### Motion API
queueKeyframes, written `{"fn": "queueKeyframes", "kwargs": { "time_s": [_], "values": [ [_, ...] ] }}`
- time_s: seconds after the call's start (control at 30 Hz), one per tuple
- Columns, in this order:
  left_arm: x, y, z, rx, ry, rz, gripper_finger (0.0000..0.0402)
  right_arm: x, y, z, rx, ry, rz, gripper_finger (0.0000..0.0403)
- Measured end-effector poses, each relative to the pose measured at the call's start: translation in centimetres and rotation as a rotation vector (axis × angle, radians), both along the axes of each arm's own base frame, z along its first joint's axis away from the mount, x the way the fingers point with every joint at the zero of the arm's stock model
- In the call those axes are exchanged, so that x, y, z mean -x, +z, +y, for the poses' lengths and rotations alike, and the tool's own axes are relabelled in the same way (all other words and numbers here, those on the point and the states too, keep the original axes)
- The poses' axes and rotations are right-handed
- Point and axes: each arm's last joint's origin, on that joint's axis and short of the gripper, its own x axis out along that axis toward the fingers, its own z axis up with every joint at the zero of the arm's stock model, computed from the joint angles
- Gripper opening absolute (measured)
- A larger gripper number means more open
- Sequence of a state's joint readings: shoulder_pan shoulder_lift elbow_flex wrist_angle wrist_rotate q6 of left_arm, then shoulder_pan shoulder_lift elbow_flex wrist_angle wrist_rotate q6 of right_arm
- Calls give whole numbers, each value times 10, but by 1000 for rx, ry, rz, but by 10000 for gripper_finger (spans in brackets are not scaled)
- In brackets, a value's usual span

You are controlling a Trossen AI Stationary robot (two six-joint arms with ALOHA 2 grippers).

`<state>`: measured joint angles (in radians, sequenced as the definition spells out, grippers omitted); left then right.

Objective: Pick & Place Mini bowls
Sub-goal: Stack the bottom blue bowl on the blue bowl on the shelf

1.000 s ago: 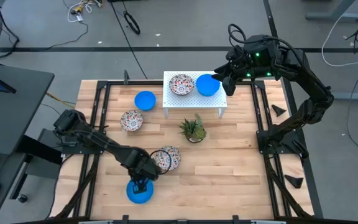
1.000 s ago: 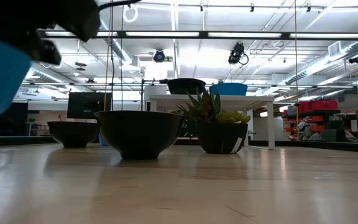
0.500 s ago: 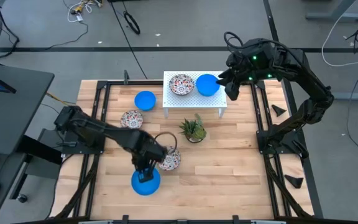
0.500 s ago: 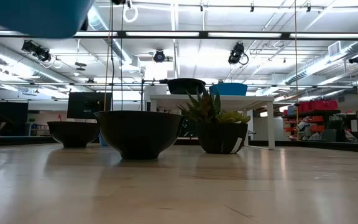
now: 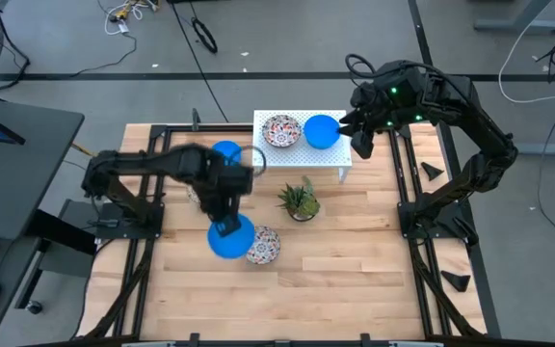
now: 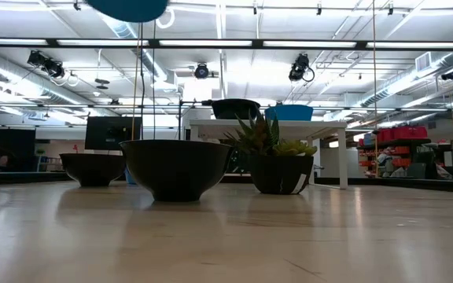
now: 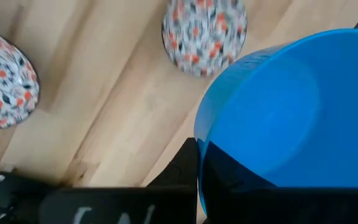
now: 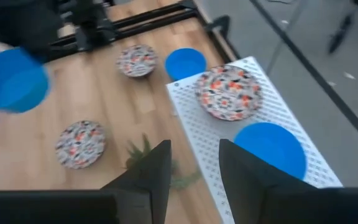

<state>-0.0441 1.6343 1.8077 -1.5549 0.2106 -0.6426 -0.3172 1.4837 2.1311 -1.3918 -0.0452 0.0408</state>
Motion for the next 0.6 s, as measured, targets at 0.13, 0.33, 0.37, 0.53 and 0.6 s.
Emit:
{"fn": "queueKeyframes", "kwargs": {
  "time_s": [0.13,0.33,0.37,0.53,0.6],
  "values": [
    [2,16,26,5,100,-45,3,-1,0,3,-4,134,-14,137],
    [6,25,58,42,250,-75,3,-5,3,7,86,256,-38,137],
    [6,25,62,45,264,-78,3,-5,3,9,112,284,-39,137],
    [8,26,75,52,311,-81,3,-10,4,15,213,396,-45,137],
    [9,26,79,52,324,-81,3,-14,3,16,232,424,-36,137]
  ]
}}
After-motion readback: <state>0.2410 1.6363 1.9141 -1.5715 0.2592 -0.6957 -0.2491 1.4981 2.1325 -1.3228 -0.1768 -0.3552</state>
